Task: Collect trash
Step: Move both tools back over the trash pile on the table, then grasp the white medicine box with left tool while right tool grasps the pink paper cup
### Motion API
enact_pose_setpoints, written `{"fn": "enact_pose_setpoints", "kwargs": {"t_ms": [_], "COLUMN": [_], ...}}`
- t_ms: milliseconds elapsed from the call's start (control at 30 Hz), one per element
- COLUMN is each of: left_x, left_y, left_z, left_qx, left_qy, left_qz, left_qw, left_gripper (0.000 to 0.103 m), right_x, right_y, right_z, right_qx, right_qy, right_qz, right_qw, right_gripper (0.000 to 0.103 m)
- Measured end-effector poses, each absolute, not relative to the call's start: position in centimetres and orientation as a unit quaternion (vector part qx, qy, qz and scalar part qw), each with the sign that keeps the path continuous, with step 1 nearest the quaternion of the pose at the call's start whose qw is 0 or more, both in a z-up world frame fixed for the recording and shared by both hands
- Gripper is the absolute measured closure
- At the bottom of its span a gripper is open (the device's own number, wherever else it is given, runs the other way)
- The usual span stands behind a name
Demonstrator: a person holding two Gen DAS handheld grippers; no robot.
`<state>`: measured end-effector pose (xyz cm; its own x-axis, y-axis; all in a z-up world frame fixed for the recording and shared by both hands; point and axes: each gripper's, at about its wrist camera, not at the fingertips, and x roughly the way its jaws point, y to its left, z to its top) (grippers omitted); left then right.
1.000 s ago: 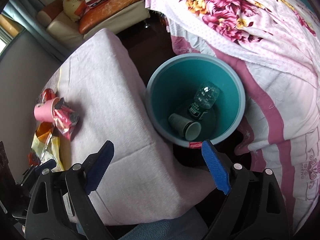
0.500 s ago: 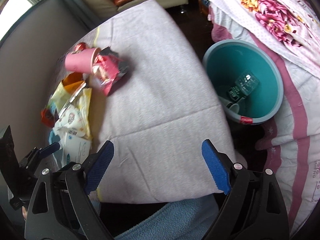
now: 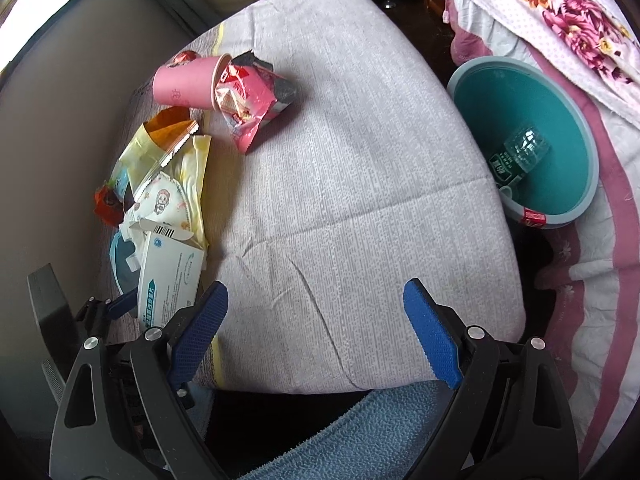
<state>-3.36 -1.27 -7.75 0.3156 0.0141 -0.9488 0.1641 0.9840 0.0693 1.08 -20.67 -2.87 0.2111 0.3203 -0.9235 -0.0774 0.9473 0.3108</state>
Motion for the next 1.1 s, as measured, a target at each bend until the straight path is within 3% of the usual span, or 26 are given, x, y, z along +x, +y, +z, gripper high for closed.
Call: {"fn": "enact_pose_setpoints", "kwargs": {"t_ms": [167,233,367,833,1100], "left_x": [-3.1,-3.2,-3.4,-1.9,2.8], "left_y": [-0.8,-0.4,0.4,4.3,9.4], "left_z": [-8.3,-7.9,-6.5,1.2,2.4], "left_qx": [0.069,0.059,0.038,-0.081,-0.136], "left_qy": [0.577,0.568,0.551,0.489,0.462], "left_qz": [-0.034,-0.038,-0.047,-0.079,-0.044], "left_qw": [0.813,0.820,0.832,0.865,0.875], "left_gripper": [0.007,0.023,0.038,0.039,0.038], "right_x": [1.1,1.1,1.4,2.9,7.8], "right_y": [-20.4,-20.3,-20.2,-18.6,-14.2], "right_z": [-3.3,-3.4,-3.5,-2.4,0.6], "right_qx": [0.096,0.095,0.092,0.048,-0.054], "right_qy": [0.619,0.620,0.622,0.601,0.555], "right_qz": [0.133,0.133,0.133,0.147,0.177], "right_qw": [0.769,0.768,0.766,0.784,0.811], "right_gripper": [0.018,0.018,0.018,0.018,0.018]}}
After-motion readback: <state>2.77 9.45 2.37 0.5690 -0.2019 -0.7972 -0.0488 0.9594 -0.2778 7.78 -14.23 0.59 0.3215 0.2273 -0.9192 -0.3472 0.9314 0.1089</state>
